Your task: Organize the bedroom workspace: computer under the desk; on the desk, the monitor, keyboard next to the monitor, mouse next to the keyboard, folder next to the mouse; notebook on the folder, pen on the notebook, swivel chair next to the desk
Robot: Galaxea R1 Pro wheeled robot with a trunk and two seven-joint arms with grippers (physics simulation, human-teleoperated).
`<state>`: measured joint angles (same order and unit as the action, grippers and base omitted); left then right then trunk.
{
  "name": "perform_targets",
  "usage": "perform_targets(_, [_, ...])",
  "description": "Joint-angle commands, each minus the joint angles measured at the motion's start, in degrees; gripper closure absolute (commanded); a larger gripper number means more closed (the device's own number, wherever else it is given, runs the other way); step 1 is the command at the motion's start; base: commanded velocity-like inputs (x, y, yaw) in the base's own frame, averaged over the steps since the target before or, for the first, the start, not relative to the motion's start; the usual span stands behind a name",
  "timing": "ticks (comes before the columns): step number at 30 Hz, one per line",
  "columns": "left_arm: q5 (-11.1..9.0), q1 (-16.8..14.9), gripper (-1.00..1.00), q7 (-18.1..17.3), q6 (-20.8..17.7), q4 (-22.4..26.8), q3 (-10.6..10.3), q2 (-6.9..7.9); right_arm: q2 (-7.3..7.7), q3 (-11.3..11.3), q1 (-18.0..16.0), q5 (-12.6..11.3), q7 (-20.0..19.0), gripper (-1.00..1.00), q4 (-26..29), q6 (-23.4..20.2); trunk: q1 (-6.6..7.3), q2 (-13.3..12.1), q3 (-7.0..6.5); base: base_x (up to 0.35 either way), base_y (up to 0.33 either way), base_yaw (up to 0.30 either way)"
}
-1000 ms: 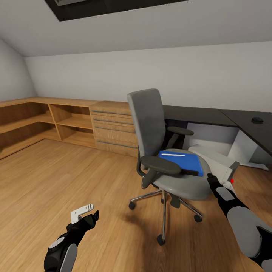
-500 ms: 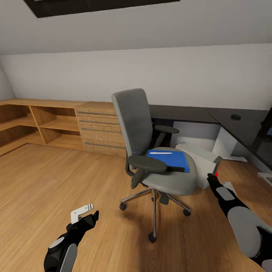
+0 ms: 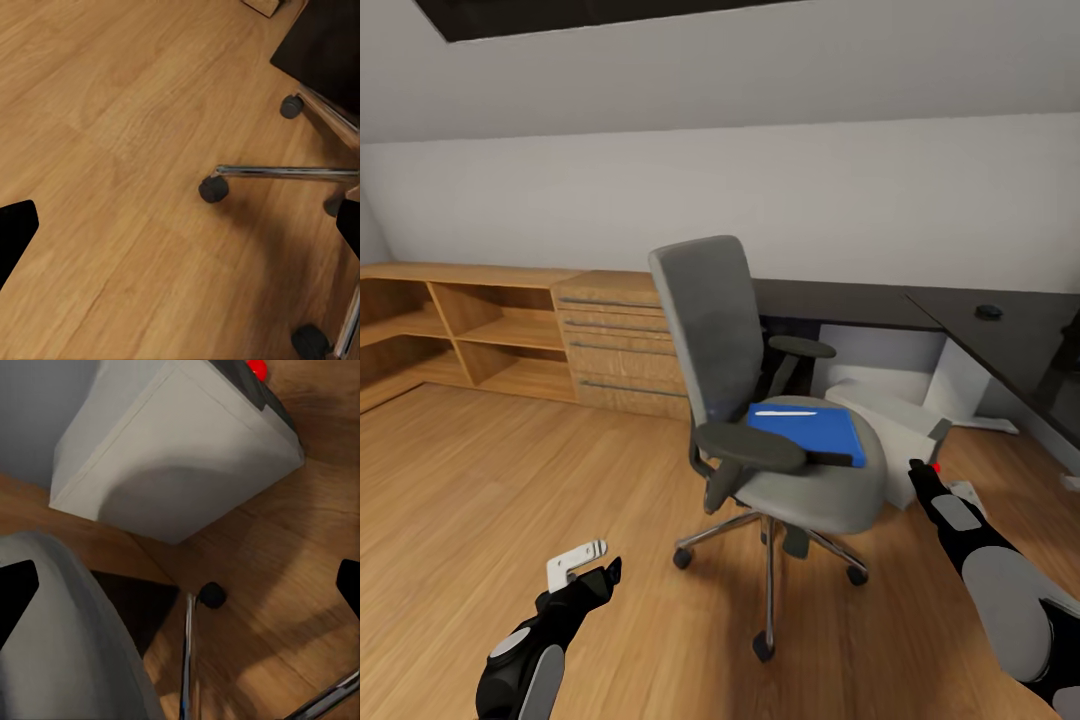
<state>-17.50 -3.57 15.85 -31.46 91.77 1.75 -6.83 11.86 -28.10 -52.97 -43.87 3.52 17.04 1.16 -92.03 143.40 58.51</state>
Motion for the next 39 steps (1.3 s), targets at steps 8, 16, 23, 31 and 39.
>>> perform_targets(8, [-0.61, -0.03, -1.0, 0.39, -0.16, 0.08, 0.04, -0.02, 0.01, 0.2, -0.03, -0.6, 0.22, -1.0, 0.01, 0.15, 0.0, 0.02, 0.06, 0.08, 0.0, -0.001])
perform_targets(16, [-0.54, -0.03, -1.0, 0.38, -0.16, 0.08, 0.04, 0.02, -0.02, 0.22, -0.03, -0.6, 0.25, -1.0, 0.01, 0.18, 0.0, 0.02, 0.06, 0.197, 0.0, 0.0])
perform_targets(23, [-0.52, -0.03, -1.0, 0.4, -0.18, 0.08, 0.1, 0.05, -0.08, 0.23, -0.03, -0.6, 0.26, -1.0, 0.01, 0.25, 0.0, 0.02, 0.09, 0.027, 0.0, 0.026])
perform_targets(31, [-0.6, -0.03, -1.0, 0.41, -0.2, 0.08, 1.1, 0.03, -0.15, 0.24, -0.03, -0.6, 0.21, -1.0, 0.01, 0.27, 0.0, 0.02, 0.31, 0.001, 0.0, 0.153])
perform_targets(39, [-0.61, -0.03, -1.0, 0.41, -0.27, 0.08, 1.24, 0.03, -0.17, 0.24, -0.03, -0.6, 0.17, -1.0, 0.01, 0.34, 0.0, 0.02, 0.58, 0.0, 0.0, 0.198])
